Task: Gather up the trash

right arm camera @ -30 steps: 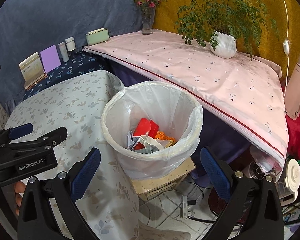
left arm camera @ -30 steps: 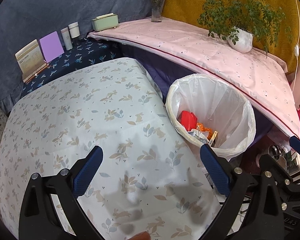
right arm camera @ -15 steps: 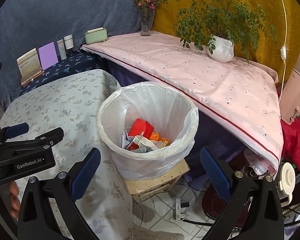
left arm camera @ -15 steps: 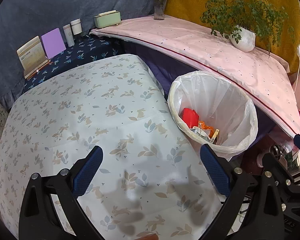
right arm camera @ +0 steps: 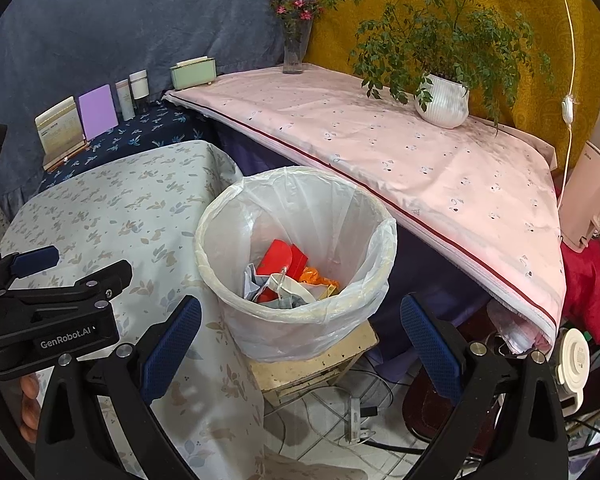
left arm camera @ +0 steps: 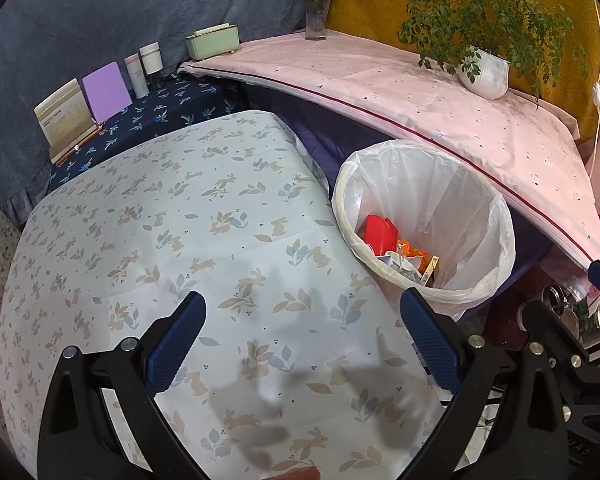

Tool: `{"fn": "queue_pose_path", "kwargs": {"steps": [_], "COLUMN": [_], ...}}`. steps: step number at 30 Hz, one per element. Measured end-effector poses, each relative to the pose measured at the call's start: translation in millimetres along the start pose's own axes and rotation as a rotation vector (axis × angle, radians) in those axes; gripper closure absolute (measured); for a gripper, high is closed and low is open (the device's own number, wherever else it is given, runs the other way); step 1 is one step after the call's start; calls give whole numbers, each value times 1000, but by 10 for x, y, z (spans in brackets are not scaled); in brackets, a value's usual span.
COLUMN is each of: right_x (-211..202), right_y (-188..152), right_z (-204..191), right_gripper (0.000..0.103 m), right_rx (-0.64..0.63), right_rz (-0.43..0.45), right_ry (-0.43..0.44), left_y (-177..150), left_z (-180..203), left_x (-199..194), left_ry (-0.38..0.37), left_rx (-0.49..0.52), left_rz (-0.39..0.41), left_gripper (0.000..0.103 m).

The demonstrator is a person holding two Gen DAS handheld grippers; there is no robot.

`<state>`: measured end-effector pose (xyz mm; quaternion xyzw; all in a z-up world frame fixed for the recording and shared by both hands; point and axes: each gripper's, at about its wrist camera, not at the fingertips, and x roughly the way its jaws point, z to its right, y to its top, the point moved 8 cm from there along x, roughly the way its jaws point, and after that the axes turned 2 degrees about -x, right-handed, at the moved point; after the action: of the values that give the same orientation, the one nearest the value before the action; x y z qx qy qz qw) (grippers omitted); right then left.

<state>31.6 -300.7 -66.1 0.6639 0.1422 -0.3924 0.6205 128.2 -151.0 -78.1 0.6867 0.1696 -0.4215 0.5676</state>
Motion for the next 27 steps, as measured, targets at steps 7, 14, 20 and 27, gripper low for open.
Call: {"fn": "queue_pose_path", "kwargs": {"steps": [7,14,20,27], "right_x": [-4,10,12,19], "right_y": [4,9,-3,-9], "right_z": [1,-4,5,15], "right_gripper": [7,7,7,7], "right_rx": [-1,-3,-2,-2], "right_rz": [2,0,1,1], "right_ry": [1,-1,-1,-2], "left_y": [2,-4,-18,-31], "left_z": [12,17,17,57], "left_x": [-12,-21,-22,-9], "left_ry": [3,2,3,-2], "left_rx": [-1,0,-3,12], "left_rz": [4,0,-6,-8], "left_gripper": [10,10,10,10]}}
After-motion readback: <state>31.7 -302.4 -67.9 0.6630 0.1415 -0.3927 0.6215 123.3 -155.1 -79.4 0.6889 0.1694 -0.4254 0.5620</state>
